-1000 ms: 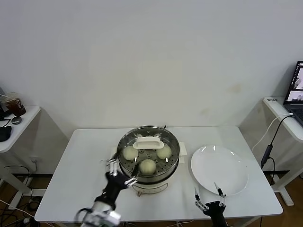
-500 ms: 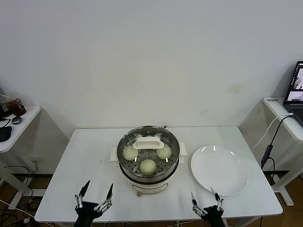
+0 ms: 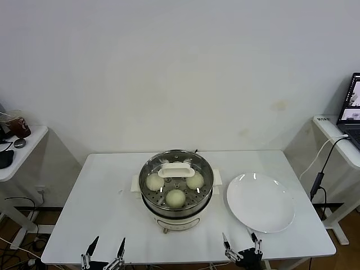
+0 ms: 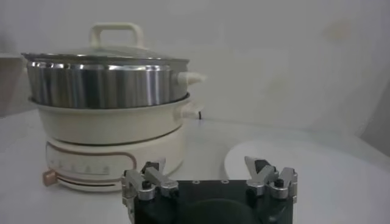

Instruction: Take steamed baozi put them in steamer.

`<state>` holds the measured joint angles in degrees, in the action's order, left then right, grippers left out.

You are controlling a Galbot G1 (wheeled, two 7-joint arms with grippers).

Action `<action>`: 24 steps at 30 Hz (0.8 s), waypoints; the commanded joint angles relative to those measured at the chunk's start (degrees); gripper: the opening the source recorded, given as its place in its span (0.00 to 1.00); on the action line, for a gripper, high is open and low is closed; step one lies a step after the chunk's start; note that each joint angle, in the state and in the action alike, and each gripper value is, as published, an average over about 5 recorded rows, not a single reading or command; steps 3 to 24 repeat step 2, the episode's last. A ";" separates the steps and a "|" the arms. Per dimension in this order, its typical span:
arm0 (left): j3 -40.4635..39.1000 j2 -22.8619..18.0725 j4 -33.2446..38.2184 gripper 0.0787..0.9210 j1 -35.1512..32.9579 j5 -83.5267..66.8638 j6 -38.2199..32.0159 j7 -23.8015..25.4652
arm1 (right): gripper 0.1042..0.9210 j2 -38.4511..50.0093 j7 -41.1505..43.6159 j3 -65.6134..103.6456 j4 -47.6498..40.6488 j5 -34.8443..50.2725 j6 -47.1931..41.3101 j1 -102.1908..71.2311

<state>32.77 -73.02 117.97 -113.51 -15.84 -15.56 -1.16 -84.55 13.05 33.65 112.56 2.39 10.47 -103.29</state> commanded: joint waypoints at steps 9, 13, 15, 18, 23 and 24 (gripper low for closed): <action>1.56 -0.65 -2.56 0.88 -1.84 -1.65 -2.22 1.85 | 0.88 0.27 0.18 -1.16 1.55 -0.20 -0.95 -1.24; 1.56 -0.65 -2.56 0.88 -1.84 -1.65 -2.22 1.85 | 0.88 0.27 0.18 -1.16 1.55 -0.20 -0.95 -1.24; 1.56 -0.65 -2.56 0.88 -1.84 -1.65 -2.22 1.85 | 0.88 0.27 0.18 -1.16 1.55 -0.20 -0.95 -1.24; 1.56 -0.65 -2.56 0.88 -1.84 -1.65 -2.22 1.85 | 0.88 0.27 0.18 -1.16 1.55 -0.20 -0.95 -1.24; 1.56 -0.65 -2.56 0.88 -1.84 -1.65 -2.22 1.85 | 0.88 0.27 0.18 -1.16 1.55 -0.20 -0.95 -1.24; 1.56 -0.65 -2.56 0.88 -1.84 -1.65 -2.22 1.85 | 0.88 0.27 0.18 -1.16 1.55 -0.20 -0.95 -1.24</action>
